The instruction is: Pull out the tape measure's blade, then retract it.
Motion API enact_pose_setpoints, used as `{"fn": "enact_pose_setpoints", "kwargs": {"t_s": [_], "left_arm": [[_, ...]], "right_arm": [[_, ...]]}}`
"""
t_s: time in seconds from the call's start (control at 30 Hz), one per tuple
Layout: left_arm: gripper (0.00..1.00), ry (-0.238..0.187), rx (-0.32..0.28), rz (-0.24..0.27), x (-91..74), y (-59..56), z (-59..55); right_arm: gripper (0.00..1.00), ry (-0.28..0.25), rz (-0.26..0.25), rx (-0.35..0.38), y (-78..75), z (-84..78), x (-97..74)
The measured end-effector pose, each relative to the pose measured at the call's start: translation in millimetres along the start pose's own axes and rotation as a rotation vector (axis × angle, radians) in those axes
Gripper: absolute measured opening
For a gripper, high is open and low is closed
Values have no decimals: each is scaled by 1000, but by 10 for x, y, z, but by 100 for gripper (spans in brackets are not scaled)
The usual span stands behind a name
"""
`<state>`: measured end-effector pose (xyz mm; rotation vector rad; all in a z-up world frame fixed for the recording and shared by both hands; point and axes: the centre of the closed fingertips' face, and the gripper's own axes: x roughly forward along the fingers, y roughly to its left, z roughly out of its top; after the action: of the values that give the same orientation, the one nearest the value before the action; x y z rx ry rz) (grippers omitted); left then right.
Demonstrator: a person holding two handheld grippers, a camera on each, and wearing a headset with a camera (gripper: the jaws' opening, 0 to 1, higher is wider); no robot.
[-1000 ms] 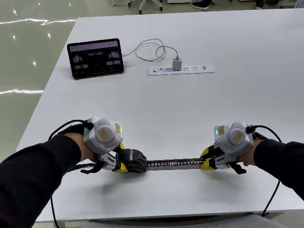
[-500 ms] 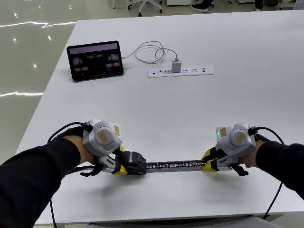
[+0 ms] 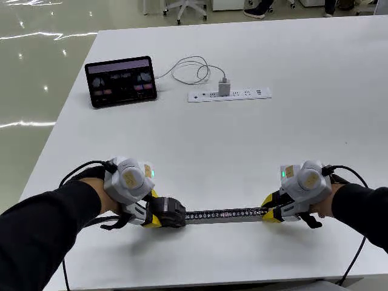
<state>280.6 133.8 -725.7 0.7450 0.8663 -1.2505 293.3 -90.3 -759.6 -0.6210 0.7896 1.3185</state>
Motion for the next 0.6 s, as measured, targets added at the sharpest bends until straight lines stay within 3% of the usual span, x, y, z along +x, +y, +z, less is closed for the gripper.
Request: {"fn": "enact_pose_setpoints", "kwargs": {"t_s": [0.6], "left_arm": [[28,20,-9,9,4,3,0]], "right_arm": [[10,-18,0,9,-45,-95,-75]]}}
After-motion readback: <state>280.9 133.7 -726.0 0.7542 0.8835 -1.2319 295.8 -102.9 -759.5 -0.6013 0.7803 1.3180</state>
